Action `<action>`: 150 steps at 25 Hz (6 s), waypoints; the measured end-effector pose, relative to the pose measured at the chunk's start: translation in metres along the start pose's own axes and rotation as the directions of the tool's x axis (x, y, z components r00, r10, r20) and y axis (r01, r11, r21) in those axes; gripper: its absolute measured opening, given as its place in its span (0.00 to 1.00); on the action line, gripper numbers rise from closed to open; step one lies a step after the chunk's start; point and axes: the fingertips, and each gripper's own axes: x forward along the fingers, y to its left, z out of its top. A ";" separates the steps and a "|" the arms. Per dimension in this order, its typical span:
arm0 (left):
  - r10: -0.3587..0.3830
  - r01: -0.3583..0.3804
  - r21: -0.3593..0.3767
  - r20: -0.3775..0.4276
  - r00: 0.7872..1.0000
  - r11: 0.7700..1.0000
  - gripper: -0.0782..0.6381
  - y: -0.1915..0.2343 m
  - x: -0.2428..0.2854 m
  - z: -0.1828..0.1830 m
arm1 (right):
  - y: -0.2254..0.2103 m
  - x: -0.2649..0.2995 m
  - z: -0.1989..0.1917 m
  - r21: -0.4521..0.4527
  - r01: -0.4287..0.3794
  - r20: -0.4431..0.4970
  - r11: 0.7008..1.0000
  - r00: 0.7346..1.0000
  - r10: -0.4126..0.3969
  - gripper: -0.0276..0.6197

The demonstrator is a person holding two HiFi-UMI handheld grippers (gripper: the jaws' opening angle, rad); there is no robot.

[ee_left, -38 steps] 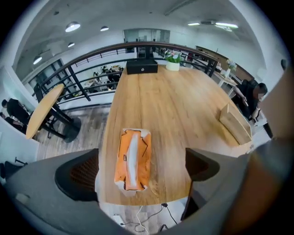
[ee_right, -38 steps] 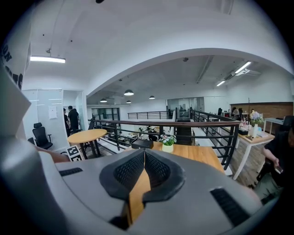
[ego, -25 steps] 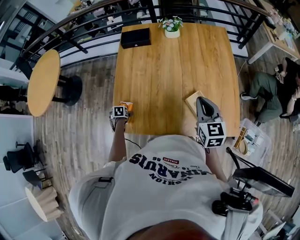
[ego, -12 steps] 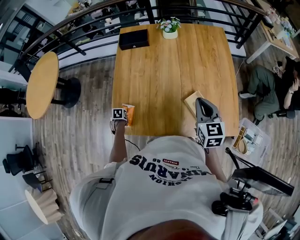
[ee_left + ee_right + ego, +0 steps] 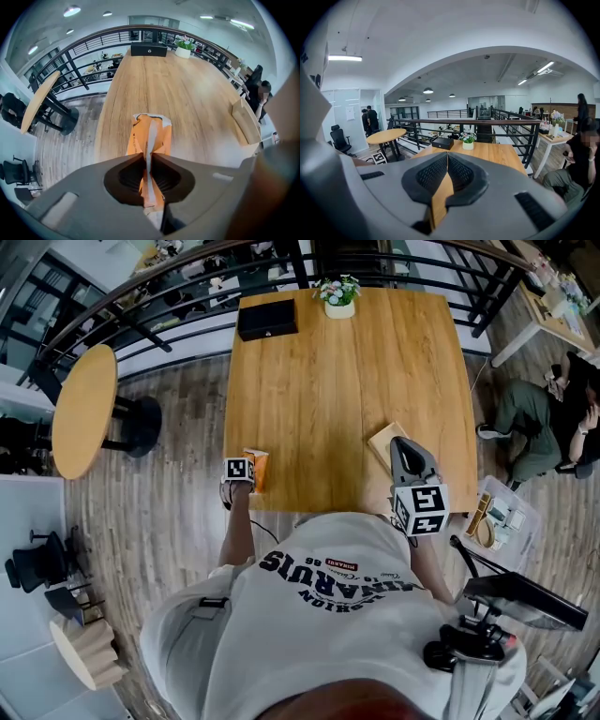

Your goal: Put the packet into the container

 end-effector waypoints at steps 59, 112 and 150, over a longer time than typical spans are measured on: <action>-0.143 -0.199 0.945 0.242 0.960 0.260 0.17 -0.303 -0.302 0.224 | -0.085 -0.116 -0.044 0.201 0.341 -0.007 0.918 0.938 -0.347 0.06; -0.009 0.160 0.692 -0.235 0.972 -0.704 0.17 -0.546 -0.050 0.056 | -0.118 -0.328 -0.161 0.362 0.789 -0.265 0.497 0.598 -0.756 0.06; -0.049 0.084 0.827 -0.133 0.990 -0.555 0.46 -0.537 -0.009 0.074 | -0.121 -0.301 -0.154 0.324 0.750 -0.250 0.577 0.656 -0.712 0.06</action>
